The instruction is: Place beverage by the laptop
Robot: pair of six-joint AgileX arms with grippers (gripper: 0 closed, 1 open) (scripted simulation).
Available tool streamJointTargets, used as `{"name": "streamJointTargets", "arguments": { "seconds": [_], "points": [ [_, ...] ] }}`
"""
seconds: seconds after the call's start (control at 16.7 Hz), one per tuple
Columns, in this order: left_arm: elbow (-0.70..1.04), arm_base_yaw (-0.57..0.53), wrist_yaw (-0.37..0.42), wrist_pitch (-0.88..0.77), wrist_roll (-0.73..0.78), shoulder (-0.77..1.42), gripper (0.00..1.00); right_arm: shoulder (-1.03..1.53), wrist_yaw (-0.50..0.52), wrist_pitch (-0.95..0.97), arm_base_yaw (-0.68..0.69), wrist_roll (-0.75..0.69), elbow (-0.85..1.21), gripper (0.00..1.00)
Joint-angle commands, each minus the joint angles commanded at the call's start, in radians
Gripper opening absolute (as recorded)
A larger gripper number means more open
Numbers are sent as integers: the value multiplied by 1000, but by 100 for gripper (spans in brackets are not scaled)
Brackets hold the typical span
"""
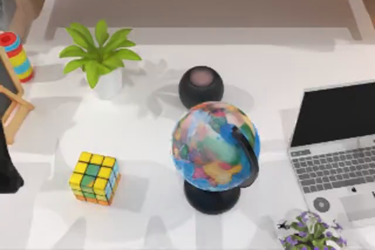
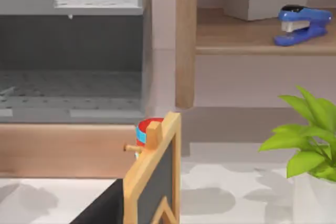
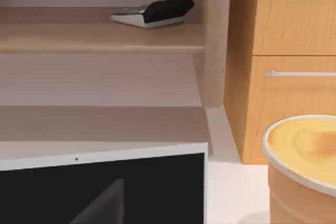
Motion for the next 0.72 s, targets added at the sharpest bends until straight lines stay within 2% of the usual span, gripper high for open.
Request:
{"name": "streamJointTargets", "arguments": {
  "seconds": [0.18,0.36,0.72],
  "points": [
    [0,0,0,0,0,0,100,12,-5,12,-6,-2,0,100],
    [0,0,0,0,0,0,100,109,-43,106,-48,-11,0,100],
    [0,0,0,0,0,0,100,559,-187,497,-203,-38,-2,100]
  ]
}}
